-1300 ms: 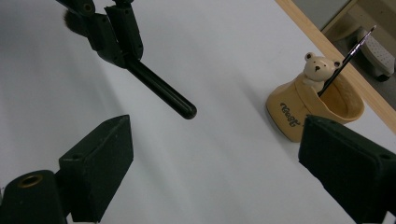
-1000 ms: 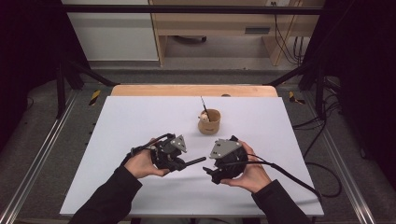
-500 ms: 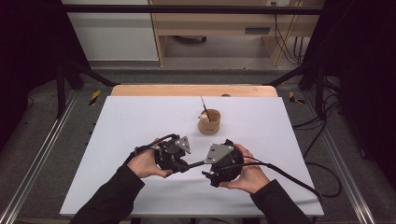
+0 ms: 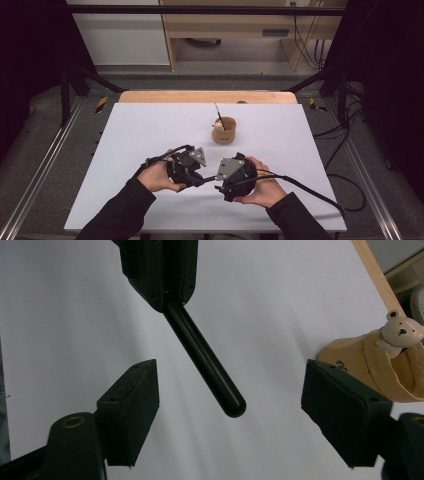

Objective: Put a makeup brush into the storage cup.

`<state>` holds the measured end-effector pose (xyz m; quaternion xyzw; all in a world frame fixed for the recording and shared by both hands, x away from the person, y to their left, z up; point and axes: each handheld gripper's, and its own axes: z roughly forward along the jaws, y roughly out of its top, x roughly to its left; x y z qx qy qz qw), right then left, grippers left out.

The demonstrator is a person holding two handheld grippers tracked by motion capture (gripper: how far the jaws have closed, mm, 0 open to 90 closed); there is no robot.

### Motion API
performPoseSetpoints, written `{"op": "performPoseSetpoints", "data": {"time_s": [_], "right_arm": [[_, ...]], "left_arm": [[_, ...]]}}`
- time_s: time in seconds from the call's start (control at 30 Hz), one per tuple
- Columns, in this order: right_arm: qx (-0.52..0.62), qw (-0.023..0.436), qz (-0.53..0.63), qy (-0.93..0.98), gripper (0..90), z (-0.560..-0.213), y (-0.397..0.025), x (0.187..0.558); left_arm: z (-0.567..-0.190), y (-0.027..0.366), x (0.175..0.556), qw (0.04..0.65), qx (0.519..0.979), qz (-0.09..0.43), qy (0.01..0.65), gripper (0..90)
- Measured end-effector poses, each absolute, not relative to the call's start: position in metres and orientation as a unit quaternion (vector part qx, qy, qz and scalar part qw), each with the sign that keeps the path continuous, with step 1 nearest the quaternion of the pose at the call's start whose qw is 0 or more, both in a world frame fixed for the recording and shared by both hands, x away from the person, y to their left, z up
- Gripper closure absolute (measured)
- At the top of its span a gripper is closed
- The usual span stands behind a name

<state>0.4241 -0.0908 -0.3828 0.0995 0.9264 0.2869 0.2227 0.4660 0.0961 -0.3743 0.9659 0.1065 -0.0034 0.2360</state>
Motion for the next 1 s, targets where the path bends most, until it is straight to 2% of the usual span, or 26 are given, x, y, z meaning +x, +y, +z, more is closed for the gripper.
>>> {"op": "performPoseSetpoints", "data": {"time_s": [0.7,1.0], "right_arm": [[0.044,0.225,0.273,0.934,52.4,-0.39,-0.085,0.423],[0.026,0.216,0.261,0.94,58.3,-0.395,-0.081,0.423]], "left_arm": [[-0.374,0.09,0.462,0.237,0.967,-0.012,0.095,78.7],[-0.371,0.089,0.462,0.233,0.968,-0.015,0.089,78.7]]}}
